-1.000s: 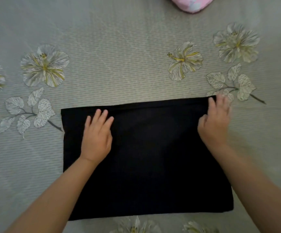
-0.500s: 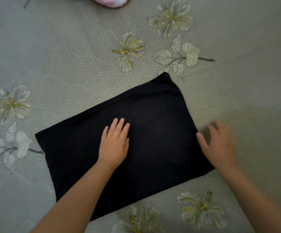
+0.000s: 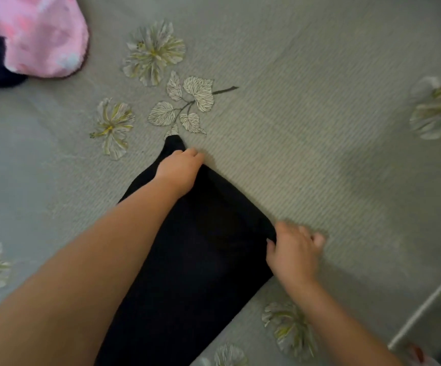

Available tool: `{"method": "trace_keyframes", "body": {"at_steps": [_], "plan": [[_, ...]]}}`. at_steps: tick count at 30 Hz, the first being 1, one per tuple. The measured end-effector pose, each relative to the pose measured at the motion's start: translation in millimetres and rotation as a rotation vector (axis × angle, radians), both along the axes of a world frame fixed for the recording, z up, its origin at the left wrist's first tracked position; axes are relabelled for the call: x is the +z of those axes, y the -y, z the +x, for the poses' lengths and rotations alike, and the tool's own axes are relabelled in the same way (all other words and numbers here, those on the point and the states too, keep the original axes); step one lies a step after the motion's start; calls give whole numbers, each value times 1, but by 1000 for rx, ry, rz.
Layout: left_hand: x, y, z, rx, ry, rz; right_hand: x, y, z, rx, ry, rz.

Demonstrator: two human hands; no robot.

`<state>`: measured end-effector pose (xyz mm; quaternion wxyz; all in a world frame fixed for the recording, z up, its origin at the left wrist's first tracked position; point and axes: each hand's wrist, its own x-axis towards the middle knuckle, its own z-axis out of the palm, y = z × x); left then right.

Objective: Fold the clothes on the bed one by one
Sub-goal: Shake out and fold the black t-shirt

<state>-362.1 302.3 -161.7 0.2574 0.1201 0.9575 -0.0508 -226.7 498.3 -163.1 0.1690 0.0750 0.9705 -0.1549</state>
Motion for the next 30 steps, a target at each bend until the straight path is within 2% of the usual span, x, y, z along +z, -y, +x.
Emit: {"method": "trace_keyframes", "body": {"at_steps": [2,5,9,12,15,19,23,26,30], "plan": [[1,5,-4,25,1,18,3,-12,-21,-12,-22,-3],[12,11,-12,192,-160,178,11,-32,-71,16,-126,60],[34,16,-2,244,-534,455,46,-37,-113,16,-499,48],[47,24,34,307,-632,531,67,-32,-95,124,-700,-11],[49,34,99,276,-600,519,70,-32,-37,338,-722,-62],[48,49,204,280,-445,446,58,-37,58,566,-605,-115],[42,65,276,381,-299,380,38,-29,131,665,-488,-177],[31,68,311,399,-197,353,16,-27,165,703,-451,-132],[19,73,334,418,-198,258,0,-30,188,717,-391,-26]]}}
